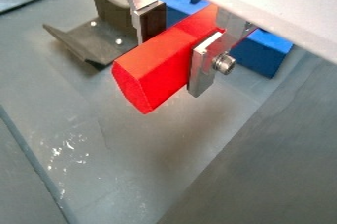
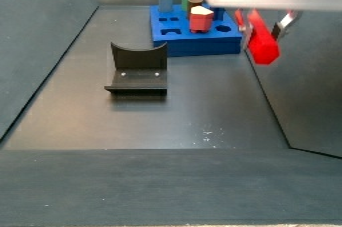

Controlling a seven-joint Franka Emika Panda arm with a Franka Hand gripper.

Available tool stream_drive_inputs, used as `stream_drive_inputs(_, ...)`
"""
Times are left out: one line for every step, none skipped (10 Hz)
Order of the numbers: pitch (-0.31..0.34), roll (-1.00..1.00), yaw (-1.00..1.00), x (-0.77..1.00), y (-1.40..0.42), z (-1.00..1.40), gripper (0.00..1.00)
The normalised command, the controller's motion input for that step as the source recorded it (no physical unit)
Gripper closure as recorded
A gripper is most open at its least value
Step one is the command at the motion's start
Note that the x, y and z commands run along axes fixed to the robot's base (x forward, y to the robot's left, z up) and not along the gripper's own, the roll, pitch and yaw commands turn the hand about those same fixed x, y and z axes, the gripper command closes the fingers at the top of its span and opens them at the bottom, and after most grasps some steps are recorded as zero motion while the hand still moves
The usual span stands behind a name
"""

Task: Pick up the hexagon object. Move up. Place the hexagon object on the fixture. Regrasp the hexagon object. Move to above the board. Insert the hexagon object.
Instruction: Place the hexagon object on the fixture.

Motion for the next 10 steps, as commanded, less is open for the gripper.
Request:
stream_drive_inputs(0.056,0.04,-0.01,-0.02,0.02,0.89,1.00)
stream_drive_inputs(0.063,0.04,-0.01,-0.02,0.02,0.77,1.00)
stream_drive_inputs(0.070,0.04,-0.01,-0.01,0.02,0.61,1.00)
stream_drive_inputs(0.078,0.05,-0.01,0.00,0.02,0.50,1.00)
stream_drive_inputs(0.087,0.05,0.00,0.00,0.02,0.38,1.00)
stream_drive_inputs(0.094,0.05,0.00,0.00,0.02,0.22,1.00)
stream_drive_inputs(-0.346,-0.04,0.23,1.00,-0.41,0.00,1.00)
stream_drive_inputs(-0.337,-0.04,0.23,1.00,-0.41,-0.02,1.00)
stream_drive_inputs(-0.272,-0.06,0.17,1.00,-0.38,-0.03,1.00)
stream_drive_inputs(-0.193,-0.09,0.11,1.00,-0.35,-0.03,1.00)
